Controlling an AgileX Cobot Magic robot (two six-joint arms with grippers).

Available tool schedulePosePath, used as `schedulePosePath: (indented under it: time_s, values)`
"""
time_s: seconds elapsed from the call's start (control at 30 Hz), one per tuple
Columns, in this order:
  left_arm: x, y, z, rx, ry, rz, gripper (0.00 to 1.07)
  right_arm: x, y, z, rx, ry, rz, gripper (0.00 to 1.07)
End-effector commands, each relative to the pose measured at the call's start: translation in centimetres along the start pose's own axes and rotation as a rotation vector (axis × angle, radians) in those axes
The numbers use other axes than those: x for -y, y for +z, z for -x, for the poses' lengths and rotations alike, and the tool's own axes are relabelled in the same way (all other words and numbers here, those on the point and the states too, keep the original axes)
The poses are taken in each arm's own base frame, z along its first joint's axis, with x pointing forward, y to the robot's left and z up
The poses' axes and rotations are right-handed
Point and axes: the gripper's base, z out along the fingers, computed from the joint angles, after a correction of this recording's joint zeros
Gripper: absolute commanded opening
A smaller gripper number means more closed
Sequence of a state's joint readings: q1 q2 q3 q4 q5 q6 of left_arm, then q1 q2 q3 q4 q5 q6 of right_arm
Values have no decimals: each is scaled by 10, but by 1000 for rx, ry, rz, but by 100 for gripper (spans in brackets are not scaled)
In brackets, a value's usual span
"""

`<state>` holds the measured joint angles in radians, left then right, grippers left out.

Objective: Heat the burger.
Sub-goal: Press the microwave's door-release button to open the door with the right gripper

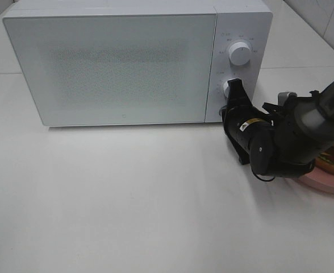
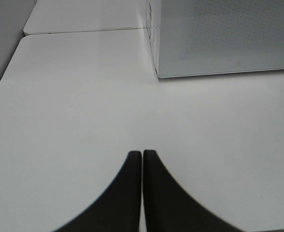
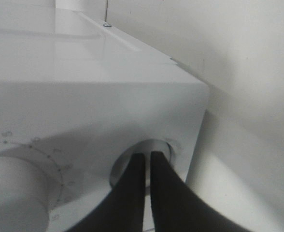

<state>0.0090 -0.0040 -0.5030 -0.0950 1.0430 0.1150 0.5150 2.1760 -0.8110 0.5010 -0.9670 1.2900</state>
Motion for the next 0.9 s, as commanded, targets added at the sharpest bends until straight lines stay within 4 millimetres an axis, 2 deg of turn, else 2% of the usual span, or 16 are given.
schedulePosePath:
  time_s: [0.03, 0.47, 0.9]
  values:
    - [0, -2, -1, 26, 2, -5, 0, -10, 5, 1, 7, -8, 49, 2]
    - [0, -2, -1, 26, 2, -5, 0, -30, 17, -5, 11, -16, 119, 2]
    - [0, -2, -1, 26, 2, -5, 0, -26, 17, 3, 15, -49, 93, 3]
